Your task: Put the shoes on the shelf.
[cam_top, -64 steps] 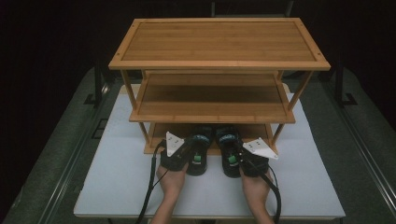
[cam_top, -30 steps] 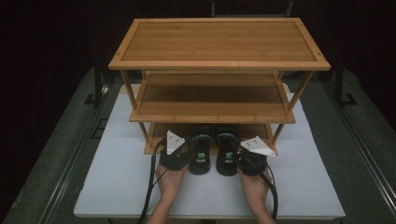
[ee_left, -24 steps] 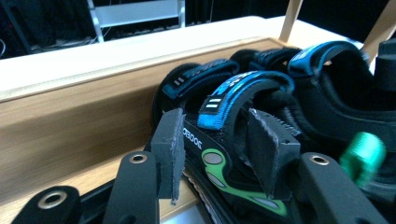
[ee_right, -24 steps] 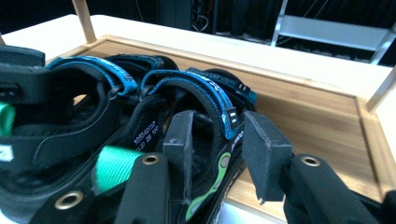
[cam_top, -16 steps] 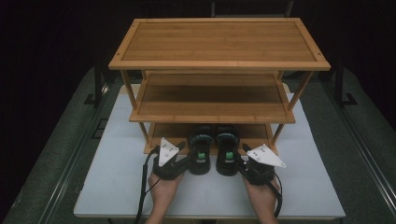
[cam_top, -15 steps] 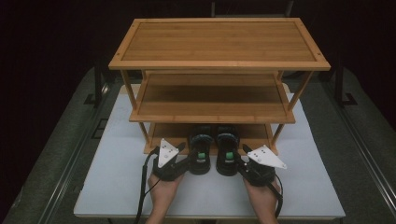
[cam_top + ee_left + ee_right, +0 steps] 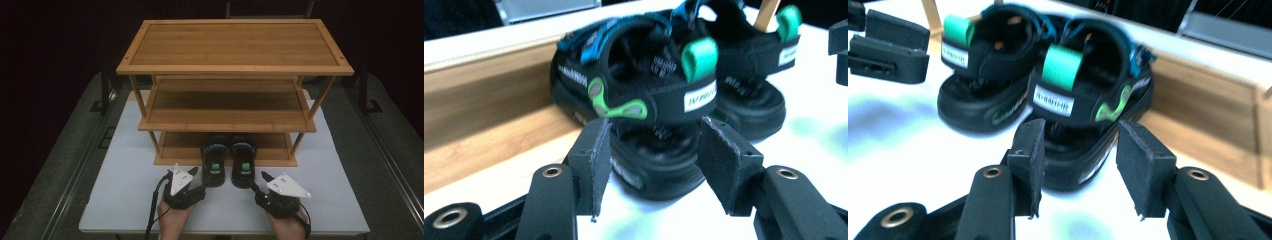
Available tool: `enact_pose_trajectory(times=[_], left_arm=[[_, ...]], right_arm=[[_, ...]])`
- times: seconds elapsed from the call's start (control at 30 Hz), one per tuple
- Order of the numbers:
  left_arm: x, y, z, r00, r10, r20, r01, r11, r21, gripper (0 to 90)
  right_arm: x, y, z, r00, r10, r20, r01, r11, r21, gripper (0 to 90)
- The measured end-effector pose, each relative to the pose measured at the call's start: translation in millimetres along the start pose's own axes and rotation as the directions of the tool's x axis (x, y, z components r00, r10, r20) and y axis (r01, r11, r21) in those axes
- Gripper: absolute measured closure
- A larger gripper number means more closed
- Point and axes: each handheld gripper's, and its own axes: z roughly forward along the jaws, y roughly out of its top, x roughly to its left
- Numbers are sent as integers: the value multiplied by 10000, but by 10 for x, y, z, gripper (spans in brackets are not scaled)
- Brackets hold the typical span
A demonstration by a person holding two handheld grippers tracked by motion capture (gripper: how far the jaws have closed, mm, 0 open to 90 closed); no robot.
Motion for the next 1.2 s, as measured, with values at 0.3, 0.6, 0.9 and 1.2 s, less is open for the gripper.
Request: enact_pose_trajectory(times=[0.3, 0.6, 0.9, 1.2], left_arm=[[-53, -89, 142, 9989, 96, 449, -139, 9952, 964, 457], [-43, -74, 212, 9990, 208, 392, -260, 9903, 1362, 434], [-67, -67, 215, 9989, 262, 390, -317, 9887, 1467, 404], [-75, -54, 233, 9987, 427, 262, -462, 9878, 1490, 403]], right_arm=[[1, -128, 196, 9992, -94, -395, 135, 9944, 1045, 502], [26, -155, 315, 9992, -222, -333, 277, 9844, 1735, 460], [55, -133, 385, 9988, -214, -437, 292, 9819, 1871, 446], [70, -127, 387, 9993, -97, -356, 156, 9856, 1682, 452]])
